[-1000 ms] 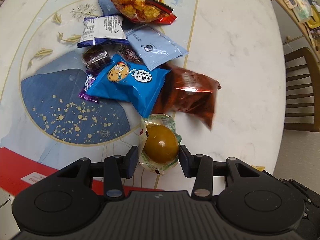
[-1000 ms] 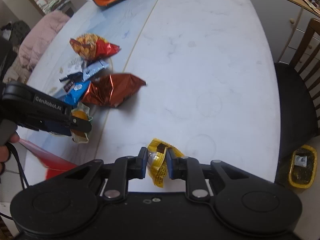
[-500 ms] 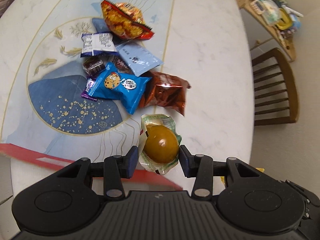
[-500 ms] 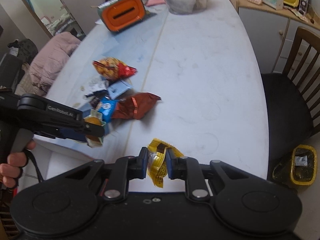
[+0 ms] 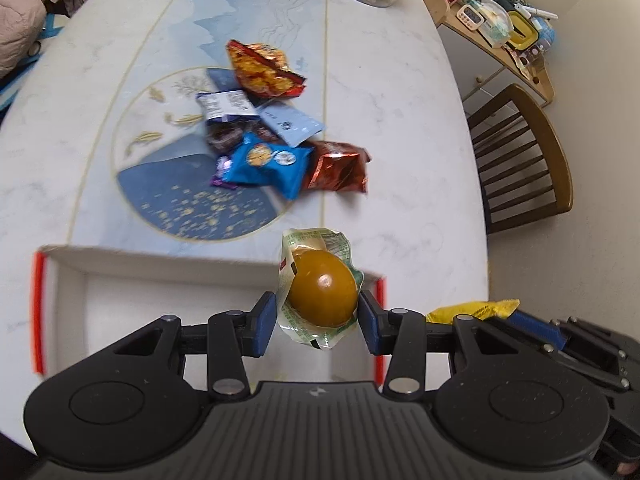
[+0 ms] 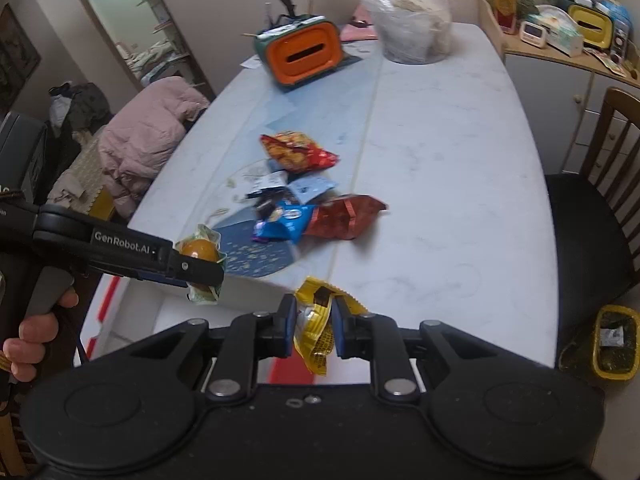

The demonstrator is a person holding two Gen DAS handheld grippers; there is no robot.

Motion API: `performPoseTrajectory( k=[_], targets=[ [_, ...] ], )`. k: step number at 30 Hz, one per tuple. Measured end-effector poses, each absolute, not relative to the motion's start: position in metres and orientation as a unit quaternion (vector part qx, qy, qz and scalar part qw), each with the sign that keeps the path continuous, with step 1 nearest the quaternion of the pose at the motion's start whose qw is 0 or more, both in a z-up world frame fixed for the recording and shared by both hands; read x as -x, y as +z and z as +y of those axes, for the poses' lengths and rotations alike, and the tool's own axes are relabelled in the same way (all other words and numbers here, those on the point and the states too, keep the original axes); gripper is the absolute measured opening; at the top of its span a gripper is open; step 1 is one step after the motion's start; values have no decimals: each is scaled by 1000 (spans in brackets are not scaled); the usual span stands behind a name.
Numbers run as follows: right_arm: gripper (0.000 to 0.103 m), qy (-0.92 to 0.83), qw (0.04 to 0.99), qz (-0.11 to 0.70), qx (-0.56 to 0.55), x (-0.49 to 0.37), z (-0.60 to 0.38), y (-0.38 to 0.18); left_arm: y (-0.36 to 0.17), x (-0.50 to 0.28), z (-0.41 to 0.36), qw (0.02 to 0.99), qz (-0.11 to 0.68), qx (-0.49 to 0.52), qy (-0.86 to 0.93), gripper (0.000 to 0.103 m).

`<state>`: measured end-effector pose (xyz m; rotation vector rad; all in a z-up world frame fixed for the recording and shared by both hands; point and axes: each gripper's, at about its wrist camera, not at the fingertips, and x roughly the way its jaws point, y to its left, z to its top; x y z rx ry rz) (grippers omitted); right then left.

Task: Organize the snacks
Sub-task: 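Carry both snacks into the white box and lower them onto the others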

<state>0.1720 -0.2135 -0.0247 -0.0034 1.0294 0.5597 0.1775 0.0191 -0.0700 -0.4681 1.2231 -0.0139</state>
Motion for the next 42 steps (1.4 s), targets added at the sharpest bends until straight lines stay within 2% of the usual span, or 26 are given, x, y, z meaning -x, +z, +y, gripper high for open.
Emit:
performPoseTrajectory(
  k=[10, 19, 31, 42],
  targets=[
    [17, 294, 814, 500, 19, -141, -166, -34, -80, -128, 53, 787, 585, 196, 12, 43],
    [17, 313, 787, 532, 29, -121, -122, -68, -108, -98, 70, 777, 608, 161, 31, 43],
    [17, 319, 745, 586, 17, -107, -86, -119, -157, -85, 77, 745, 651, 140, 37, 43],
    [17, 314, 735, 600, 25, -99, -72, -136, -180, -90, 68, 732, 671, 114, 26, 44]
  ],
)
